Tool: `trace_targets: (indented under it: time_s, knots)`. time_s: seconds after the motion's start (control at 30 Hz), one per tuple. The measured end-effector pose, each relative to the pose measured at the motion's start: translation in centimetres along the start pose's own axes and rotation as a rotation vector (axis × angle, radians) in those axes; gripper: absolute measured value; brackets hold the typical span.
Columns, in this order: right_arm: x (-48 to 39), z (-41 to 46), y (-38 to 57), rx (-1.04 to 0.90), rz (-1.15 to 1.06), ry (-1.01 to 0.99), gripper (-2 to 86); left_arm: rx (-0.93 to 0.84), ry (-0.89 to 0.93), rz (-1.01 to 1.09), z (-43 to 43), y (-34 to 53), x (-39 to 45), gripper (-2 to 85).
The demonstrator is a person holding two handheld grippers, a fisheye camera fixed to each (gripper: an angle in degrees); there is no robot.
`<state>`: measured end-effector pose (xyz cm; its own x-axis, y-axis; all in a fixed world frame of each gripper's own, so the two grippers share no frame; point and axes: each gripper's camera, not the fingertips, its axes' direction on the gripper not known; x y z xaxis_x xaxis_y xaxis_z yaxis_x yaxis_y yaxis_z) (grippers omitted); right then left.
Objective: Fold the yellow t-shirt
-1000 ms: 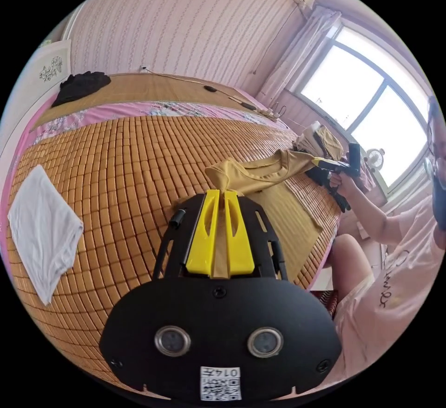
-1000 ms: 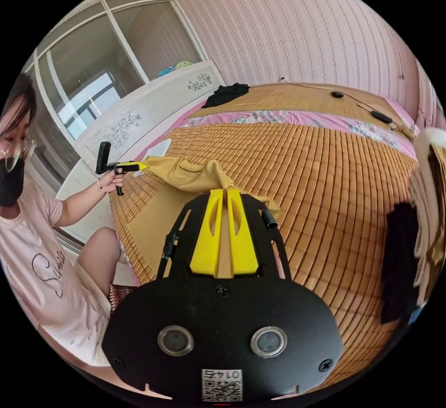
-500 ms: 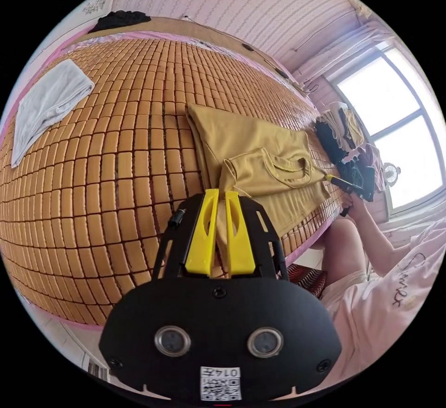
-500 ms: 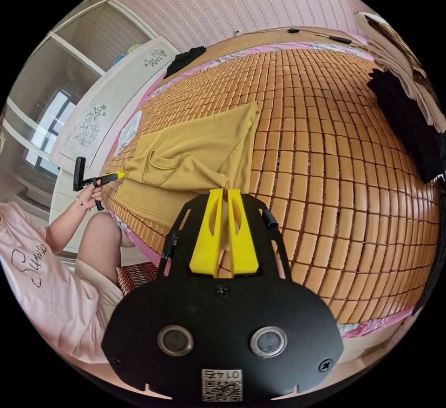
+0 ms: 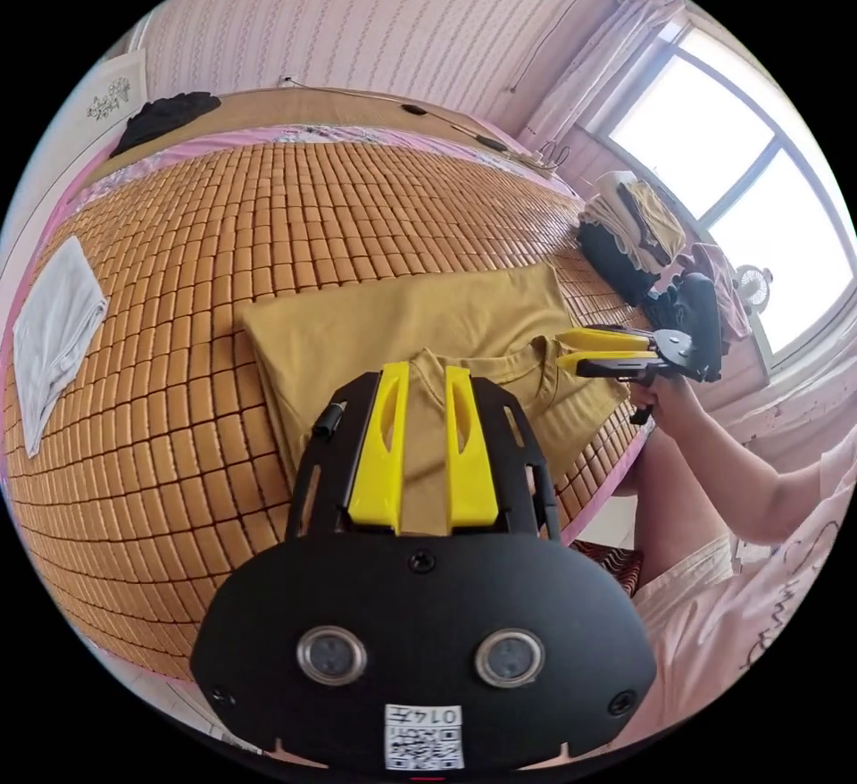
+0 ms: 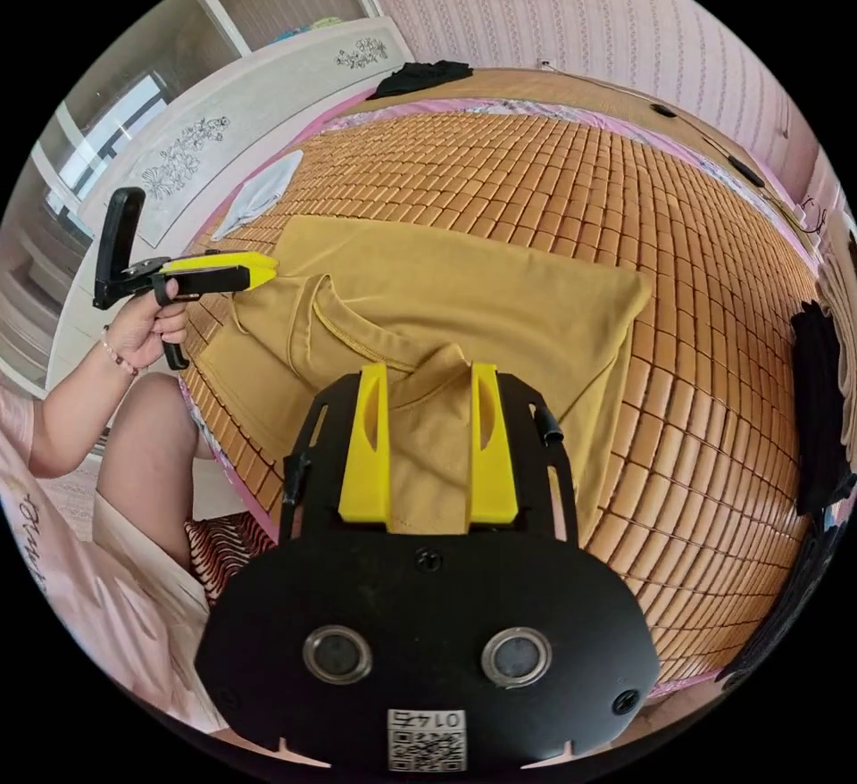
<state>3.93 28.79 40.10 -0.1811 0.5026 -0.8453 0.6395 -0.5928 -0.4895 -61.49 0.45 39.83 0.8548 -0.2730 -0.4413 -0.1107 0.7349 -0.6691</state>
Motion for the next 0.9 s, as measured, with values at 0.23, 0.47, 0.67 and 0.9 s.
trace_targets:
  time_s: [0.23, 0.47, 0.67, 0.9]
  knots:
    - [-1.9, -1.5, -0.1, 0.027, -0.106, 0.060, -0.6, -0.139, -0.007, 0.021, 4.5, 0.2, 0.5, -0.3]
    - [-3.7, -6.6, 4.8, 0.034, -0.268, -0.203, -0.8, -0.074, 0.128, 0.090, -0.1, 6.8, 3.0, -1.0]
    - [-6.0, -6.9, 6.2, -0.123, -0.290, -0.149, -0.3, -0.183, 0.133, 0.012, -0.2, 13.2, 4.0, -1.0]
    - [-7.4, -6.0, 0.7, -0.088, -0.167, 0.083, -0.5, -0.082, 0.090, 0.080, 1.8, 12.0, 7.9, -1.0]
